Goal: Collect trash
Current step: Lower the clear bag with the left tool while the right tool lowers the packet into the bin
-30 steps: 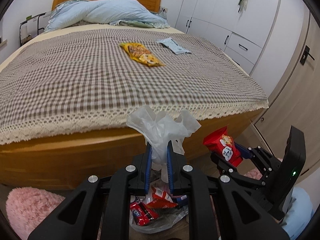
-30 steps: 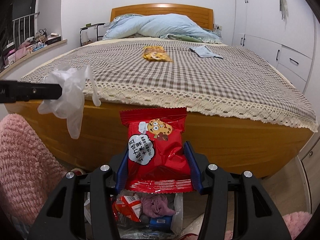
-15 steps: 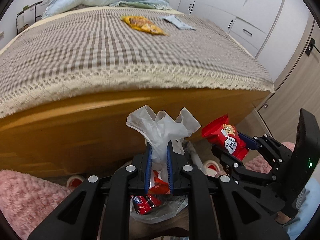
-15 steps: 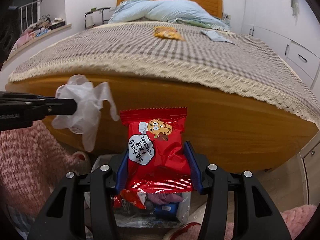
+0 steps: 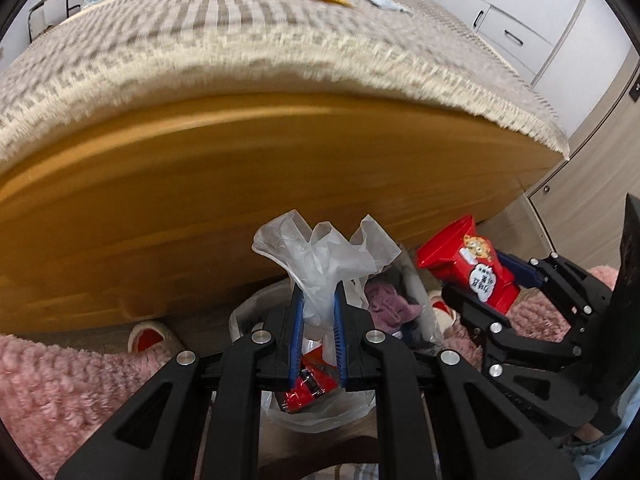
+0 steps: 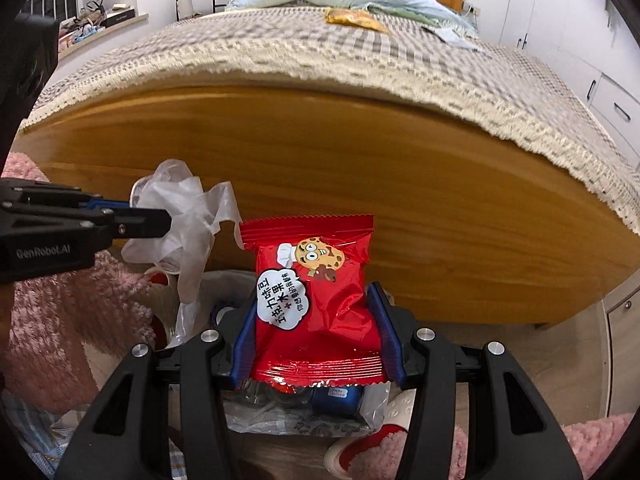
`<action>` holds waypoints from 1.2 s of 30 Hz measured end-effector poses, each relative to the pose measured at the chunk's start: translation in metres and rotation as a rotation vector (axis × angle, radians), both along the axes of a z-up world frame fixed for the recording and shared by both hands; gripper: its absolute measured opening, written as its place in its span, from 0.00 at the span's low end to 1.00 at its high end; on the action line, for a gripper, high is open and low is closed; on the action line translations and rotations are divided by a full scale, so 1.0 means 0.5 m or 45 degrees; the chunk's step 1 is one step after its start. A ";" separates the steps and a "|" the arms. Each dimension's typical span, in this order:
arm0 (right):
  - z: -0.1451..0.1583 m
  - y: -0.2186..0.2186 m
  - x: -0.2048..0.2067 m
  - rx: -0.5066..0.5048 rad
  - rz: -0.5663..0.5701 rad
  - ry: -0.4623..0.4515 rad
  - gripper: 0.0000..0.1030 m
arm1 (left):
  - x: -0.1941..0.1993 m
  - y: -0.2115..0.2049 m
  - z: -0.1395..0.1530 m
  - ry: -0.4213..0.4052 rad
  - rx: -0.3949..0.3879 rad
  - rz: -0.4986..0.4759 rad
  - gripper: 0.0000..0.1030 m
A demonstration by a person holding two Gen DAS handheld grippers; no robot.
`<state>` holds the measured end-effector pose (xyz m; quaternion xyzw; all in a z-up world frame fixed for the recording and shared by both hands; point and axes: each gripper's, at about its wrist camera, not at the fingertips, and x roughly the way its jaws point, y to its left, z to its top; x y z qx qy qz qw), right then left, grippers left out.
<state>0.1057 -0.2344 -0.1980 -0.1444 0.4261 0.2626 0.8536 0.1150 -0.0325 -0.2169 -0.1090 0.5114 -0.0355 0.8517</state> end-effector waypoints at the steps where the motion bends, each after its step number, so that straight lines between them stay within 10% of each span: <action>1: -0.006 0.000 0.002 -0.006 -0.001 0.012 0.49 | 0.000 0.000 -0.007 0.009 0.002 -0.002 0.11; 36: -0.098 0.000 0.036 -0.099 -0.032 0.275 0.49 | 0.036 0.004 -0.180 0.262 -0.041 -0.011 0.11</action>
